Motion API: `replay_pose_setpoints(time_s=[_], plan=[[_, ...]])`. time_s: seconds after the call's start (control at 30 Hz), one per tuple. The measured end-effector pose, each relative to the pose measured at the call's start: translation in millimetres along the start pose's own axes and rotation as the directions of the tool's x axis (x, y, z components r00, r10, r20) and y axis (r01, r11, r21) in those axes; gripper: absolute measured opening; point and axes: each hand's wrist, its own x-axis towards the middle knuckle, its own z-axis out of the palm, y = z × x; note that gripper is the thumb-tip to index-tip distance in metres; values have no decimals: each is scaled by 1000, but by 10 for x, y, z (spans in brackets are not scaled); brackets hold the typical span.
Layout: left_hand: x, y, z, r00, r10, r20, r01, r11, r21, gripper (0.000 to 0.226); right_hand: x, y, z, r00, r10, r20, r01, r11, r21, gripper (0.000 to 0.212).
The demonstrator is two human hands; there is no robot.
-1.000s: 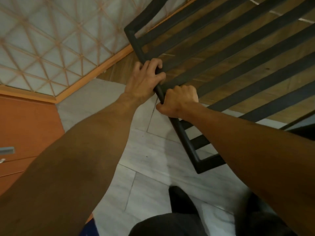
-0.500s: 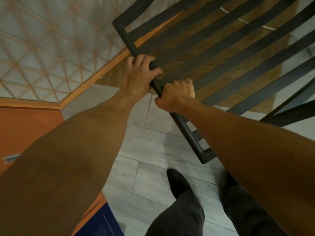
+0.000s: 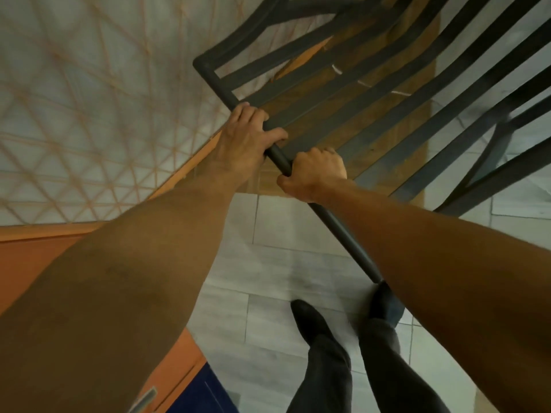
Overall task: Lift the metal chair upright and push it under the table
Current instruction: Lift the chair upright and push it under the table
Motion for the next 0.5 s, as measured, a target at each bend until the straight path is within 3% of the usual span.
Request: replay_pose_setpoints(time_s=[0.23,0.5], plan=[[463,70,-850,999,46,-8,-46,999,6,81,-138,176,-868,998,49,-47,-44,995,94,25],[1199,276,-1689,992,56,-114,-53,998,27,58,-222,496,-1927,969,200,-144,-175,970,171,26]])
